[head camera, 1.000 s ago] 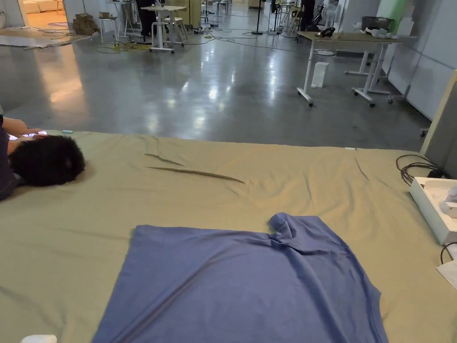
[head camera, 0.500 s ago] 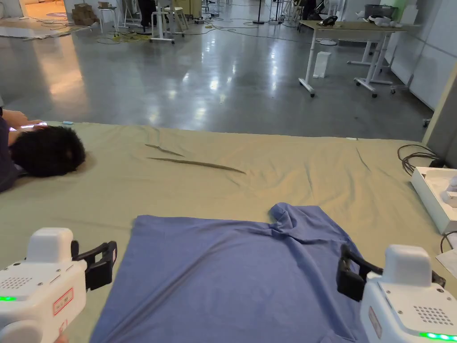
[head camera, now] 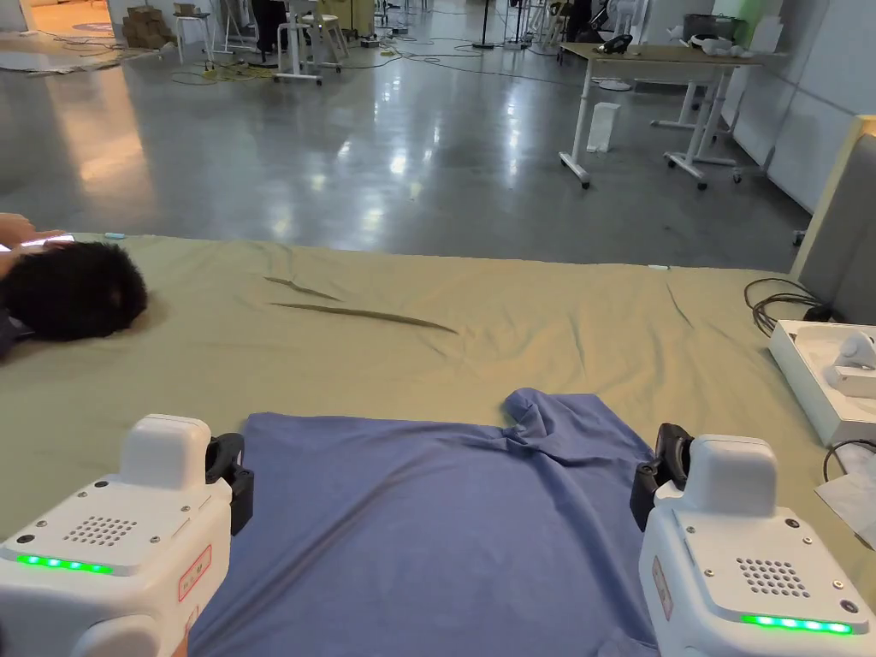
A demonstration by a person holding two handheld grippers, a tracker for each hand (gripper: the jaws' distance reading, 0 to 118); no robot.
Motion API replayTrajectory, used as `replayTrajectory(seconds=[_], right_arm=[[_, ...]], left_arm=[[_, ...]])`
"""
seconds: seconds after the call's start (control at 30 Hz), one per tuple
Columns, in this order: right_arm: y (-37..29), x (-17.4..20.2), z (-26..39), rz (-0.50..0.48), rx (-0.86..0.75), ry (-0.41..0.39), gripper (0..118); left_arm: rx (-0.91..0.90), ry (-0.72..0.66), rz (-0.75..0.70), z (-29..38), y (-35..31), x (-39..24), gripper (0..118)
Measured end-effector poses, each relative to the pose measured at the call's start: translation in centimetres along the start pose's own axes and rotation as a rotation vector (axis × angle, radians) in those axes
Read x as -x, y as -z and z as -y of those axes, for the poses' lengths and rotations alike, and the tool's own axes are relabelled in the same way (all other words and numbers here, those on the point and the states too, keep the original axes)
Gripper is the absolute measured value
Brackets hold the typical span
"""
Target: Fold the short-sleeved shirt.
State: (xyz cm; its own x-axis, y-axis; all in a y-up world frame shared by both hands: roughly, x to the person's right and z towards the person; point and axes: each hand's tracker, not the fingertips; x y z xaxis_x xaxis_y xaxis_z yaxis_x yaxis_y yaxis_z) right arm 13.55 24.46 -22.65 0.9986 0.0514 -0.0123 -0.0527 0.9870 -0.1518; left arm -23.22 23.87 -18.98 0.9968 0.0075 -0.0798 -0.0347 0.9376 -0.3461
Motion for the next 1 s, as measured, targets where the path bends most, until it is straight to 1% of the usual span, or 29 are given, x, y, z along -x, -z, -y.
replayTrajectory(seconds=[0.13,0.27,0.4,0.53,0.57,0.7,0.73,0.83,1.0], right_arm=[[-0.1,-0.2,0.3,-0.009,0.015,0.013,0],[-0.1,0.0,0.5,-0.014,0.026,-0.014,0],[0.1,0.0,1.0,-0.027,0.053,-0.027,0],[0.2,-0.1,1.7,-0.032,0.083,-0.031,0],[0.2,-0.1,1.8,-0.034,0.089,-0.031,0],[0.4,-0.2,2.5,-0.036,0.119,-0.031,0],[0.4,-0.2,2.6,-0.035,0.124,-0.031,0],[0.5,-0.3,3.0,-0.035,0.14,-0.033,0],[0.6,-0.3,3.5,-0.033,0.162,-0.035,0]], left_arm=[[0.03,-0.038,-0.003,0.4,-0.1,1.2,1],[0.117,-0.055,-0.007,0.6,0.0,2.7,1],[0.284,-0.104,-0.009,1.5,0.8,5.3,1],[0.467,-0.162,-0.023,3.9,2.5,8.3,3],[0.508,-0.195,-0.024,4.6,3.0,9.1,6],[0.685,-0.291,-0.025,7.6,5.3,11.8,44],[0.706,-0.296,-0.032,8.3,5.8,12.2,50],[0.768,-0.308,-0.074,10.0,6.9,12.9,58],[0.84,-0.364,-0.064,12.3,7.9,13.2,59]])
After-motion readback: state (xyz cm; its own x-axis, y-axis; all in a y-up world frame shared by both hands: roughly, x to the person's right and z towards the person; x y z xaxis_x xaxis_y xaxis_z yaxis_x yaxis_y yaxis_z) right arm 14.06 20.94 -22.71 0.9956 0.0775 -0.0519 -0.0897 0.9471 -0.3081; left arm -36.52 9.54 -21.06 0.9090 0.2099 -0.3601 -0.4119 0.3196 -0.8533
